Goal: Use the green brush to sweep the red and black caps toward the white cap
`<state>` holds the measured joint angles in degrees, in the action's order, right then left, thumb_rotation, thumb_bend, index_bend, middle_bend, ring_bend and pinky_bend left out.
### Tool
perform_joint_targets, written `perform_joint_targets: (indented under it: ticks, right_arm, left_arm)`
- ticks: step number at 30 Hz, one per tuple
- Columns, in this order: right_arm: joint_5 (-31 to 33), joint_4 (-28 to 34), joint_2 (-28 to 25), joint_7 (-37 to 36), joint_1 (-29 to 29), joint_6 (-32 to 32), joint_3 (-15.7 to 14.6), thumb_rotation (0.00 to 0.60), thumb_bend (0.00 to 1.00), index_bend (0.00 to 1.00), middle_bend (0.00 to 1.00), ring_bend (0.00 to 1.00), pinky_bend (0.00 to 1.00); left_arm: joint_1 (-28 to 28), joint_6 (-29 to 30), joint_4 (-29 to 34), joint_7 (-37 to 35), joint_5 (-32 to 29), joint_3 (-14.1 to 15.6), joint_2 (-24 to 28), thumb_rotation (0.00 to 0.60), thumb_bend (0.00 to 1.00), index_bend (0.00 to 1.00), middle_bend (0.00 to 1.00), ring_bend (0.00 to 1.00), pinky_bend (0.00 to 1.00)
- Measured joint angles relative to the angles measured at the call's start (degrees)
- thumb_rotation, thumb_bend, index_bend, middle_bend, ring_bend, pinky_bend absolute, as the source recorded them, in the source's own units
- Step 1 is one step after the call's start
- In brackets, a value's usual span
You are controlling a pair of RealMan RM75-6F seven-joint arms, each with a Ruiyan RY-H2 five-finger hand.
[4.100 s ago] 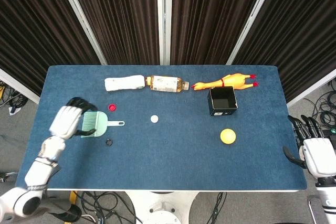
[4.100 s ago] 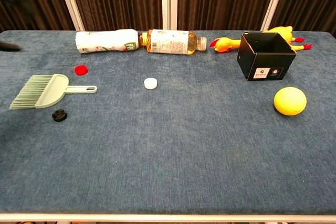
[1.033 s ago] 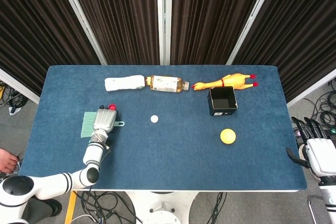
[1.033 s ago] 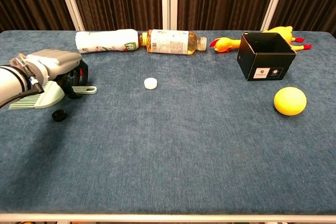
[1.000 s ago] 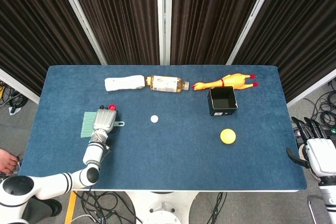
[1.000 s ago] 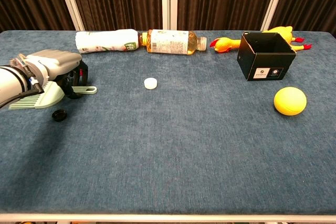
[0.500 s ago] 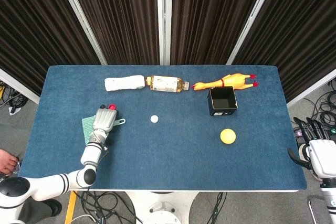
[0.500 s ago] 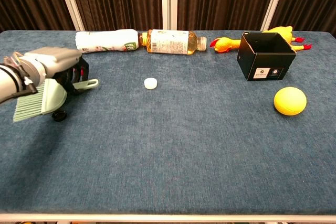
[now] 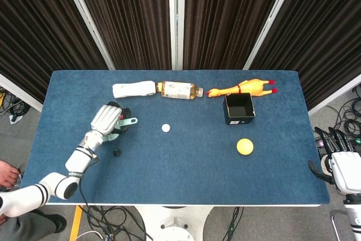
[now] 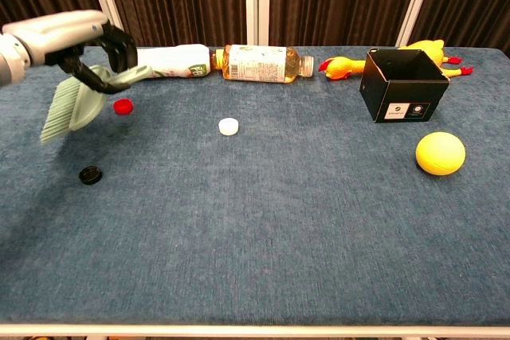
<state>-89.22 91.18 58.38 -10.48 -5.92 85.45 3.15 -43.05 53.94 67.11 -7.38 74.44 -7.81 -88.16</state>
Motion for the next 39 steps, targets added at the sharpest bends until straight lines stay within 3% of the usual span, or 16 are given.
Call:
perform_joint_targets:
  ticks: [9,16,30,39]
  right_arm:
    - [0.45,1.57,-0.88,1.49,0.69,0.71,0.08,0.6,0.24,0.03,0.16,0.0,0.02]
    - [0.69,2.66,-1.22,2.72,0.87,0.64,0.14,0.6,0.24,0.03,0.16,0.0,0.02]
    - [1.26,3.91,-1.39,4.53,0.94,0.05,0.2,0.6,0.24,0.03,0.16,0.0,0.02]
    - [1.64,4.9,-1.35,5.96,0.61,-0.85,0.27,0.6,0.24,0.03,0.16,0.0,0.02]
  left_arm:
    - [-4.0,-2.72,-19.12,-25.78,9.76,2.07,-3.14,0.6,0.41,0.54,0.62,0.43,0.31]
    - [-6.98,-3.35,-30.56,-40.29,14.39,4.52,-8.53,0.6,0.41,0.54,0.62,0.43,0.34]
    - [-10.8,-4.72,-42.13,-50.99,18.9,9.47,-15.69,0.6,0.41,0.54,0.62,0.43,0.34]
    - [-12.84,-2.8,-42.12,-56.76,21.82,12.39,-15.95,0.6,0.41,0.54,0.62,0.43,0.34]
